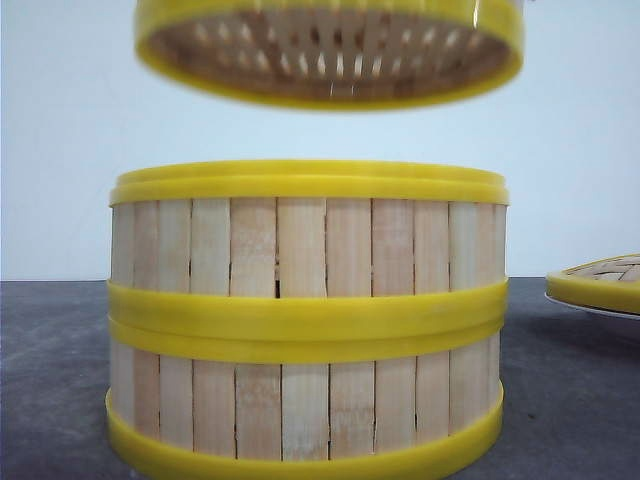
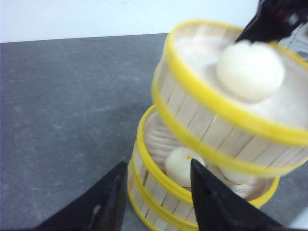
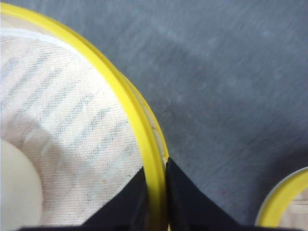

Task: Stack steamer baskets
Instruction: 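Lower the held basket onto the stack with the right gripper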

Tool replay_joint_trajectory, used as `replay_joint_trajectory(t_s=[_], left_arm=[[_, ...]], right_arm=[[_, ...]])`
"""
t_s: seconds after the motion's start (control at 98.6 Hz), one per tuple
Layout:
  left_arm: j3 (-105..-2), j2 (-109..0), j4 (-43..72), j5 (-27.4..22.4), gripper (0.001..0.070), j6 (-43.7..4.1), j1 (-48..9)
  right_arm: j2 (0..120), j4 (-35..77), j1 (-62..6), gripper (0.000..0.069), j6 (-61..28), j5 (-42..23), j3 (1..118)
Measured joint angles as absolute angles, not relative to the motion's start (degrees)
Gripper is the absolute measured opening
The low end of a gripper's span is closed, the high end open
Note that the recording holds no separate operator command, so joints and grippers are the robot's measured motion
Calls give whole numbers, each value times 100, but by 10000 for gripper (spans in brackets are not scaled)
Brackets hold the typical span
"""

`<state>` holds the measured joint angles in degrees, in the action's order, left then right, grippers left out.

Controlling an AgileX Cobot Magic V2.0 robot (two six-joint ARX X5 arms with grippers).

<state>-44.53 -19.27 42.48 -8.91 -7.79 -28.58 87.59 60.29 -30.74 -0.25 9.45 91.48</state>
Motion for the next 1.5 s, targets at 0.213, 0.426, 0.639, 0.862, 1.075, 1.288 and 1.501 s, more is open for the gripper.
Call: replay_joint_trajectory(t_s=[0.213, 0.426, 0.639, 0.862, 1.075, 1.288, 1.501], left_arm=[[-4453, -1927, 4265, -895, 239, -753, -2858], [-4453, -1927, 4268, -895, 239, -753, -2858], [-4453, -1927, 4268, -895, 239, -753, -2858], [-4453, -1927, 4270, -895, 239, -751, -2858], [-4453, -1927, 4270, -895, 239, -751, -2858], [-4453, -1927, 4270, -895, 239, -751, -2858], [-4453, -1927, 4270, -897, 239, -749, -2858]], right_arm=[[8759, 5540, -3192, 31, -14, 941, 8503], [8759, 5310, -3225, 31, 8, 939, 8403], [8871, 5330, -3236, 31, 23, 937, 8403], [8976, 5332, -3236, 31, 23, 928, 8403], [8978, 5387, -3236, 31, 23, 823, 8403], [9028, 5402, -3236, 29, 23, 823, 8377], [9043, 5306, -3236, 29, 30, 829, 8298]])
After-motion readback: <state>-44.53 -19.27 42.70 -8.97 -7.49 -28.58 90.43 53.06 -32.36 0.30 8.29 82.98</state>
